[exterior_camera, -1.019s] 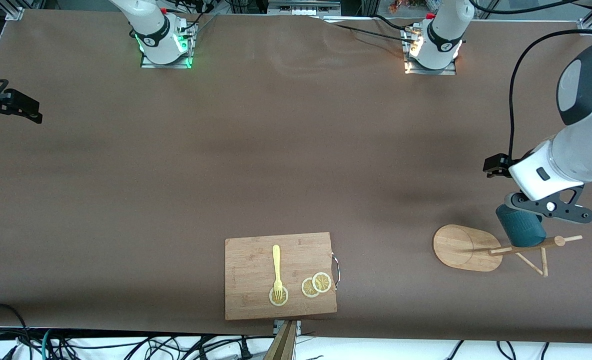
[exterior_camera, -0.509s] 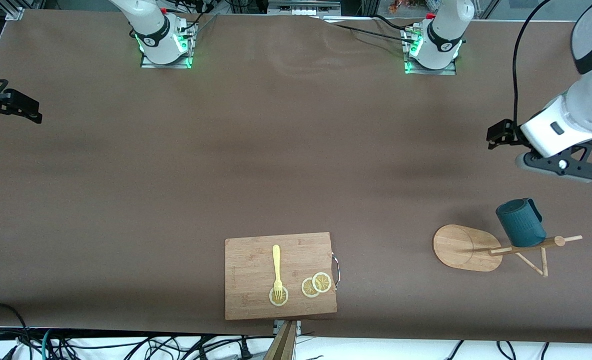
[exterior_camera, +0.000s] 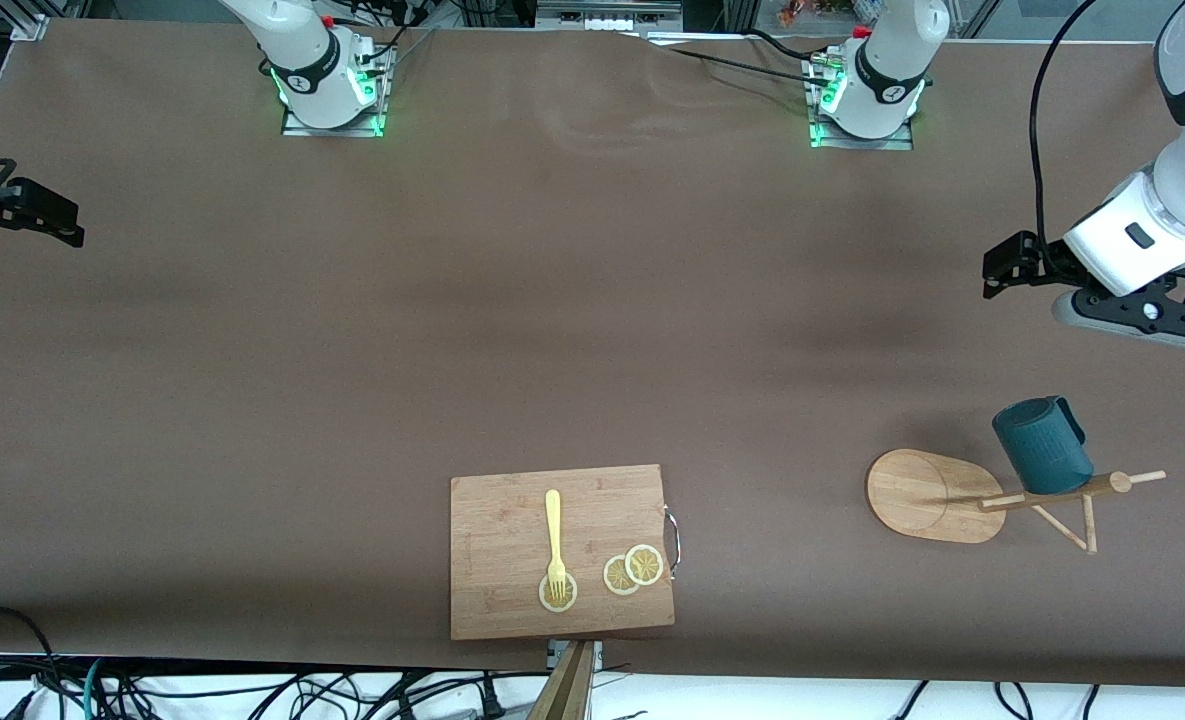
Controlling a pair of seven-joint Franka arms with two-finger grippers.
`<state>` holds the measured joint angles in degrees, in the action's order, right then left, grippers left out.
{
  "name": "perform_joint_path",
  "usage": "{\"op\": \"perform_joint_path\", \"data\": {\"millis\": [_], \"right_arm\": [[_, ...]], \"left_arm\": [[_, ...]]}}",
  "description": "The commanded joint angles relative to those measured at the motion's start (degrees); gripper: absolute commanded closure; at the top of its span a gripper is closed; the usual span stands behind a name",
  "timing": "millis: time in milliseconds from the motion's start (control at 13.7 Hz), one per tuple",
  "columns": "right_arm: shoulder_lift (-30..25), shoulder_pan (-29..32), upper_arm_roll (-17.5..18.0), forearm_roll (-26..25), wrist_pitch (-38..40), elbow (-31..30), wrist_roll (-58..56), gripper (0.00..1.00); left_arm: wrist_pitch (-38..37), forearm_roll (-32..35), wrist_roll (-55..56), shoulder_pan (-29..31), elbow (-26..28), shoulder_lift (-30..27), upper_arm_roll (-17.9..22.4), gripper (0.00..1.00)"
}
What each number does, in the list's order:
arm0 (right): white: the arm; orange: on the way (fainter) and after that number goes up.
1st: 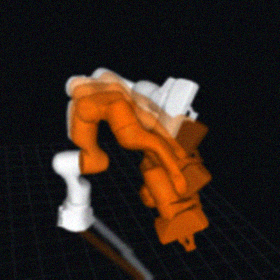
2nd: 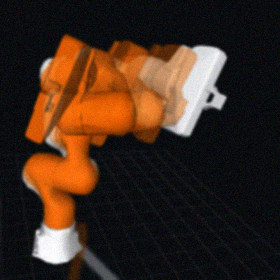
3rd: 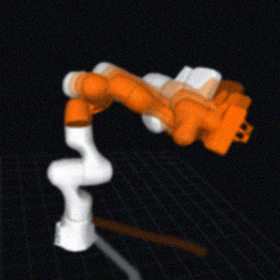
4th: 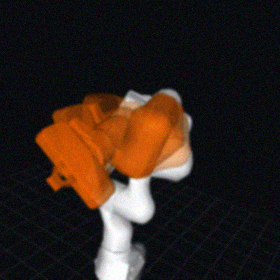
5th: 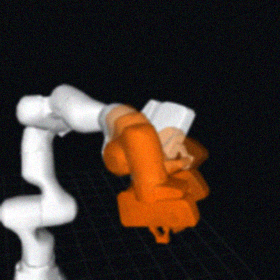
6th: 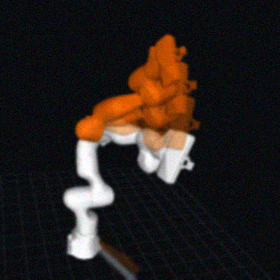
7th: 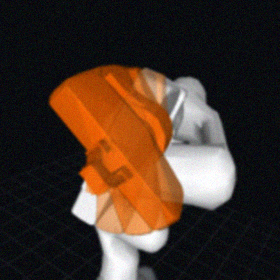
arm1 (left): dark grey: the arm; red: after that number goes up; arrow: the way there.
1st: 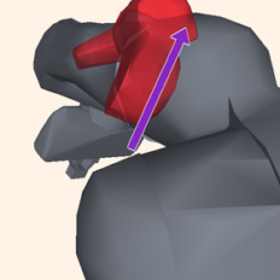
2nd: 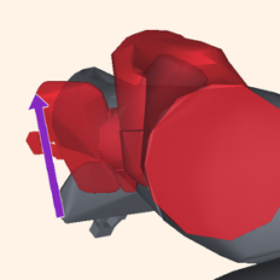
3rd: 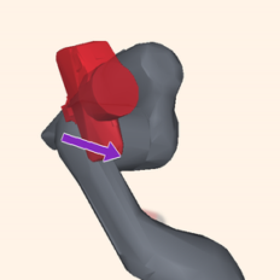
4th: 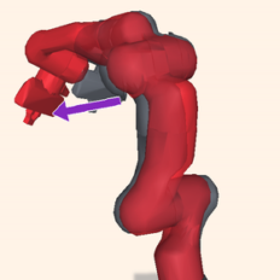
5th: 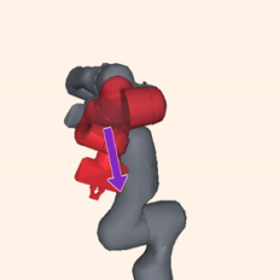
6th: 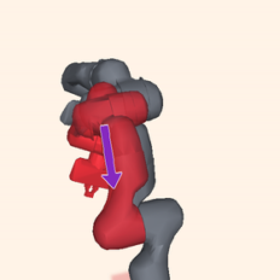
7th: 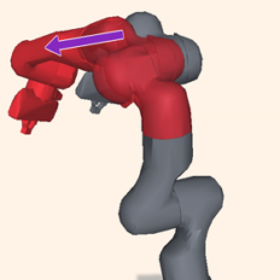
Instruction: Pass cup and hang on rack
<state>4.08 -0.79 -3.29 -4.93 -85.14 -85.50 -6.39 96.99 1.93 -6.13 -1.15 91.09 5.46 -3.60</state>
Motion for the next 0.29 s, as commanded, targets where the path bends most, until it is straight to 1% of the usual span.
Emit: {"op": "perform_joint_path", "data": {"millis": [0, 218], "right_arm": [[0.05, 0.52, 0.12, -0.34, -0.11, 0.51, -0.38, 0.00], [0.05, 0.61, 0.12, -0.26, -0.03, 0.51, -0.38, 0.00]], "left_arm": [[3.91, -1.75, -0.90, -1.93, 7.08, -5.11, 2.81, 0.00], [2.60, -1.75, -0.81, -0.62, 6.47, -5.02, 2.54, 0.00]]}}
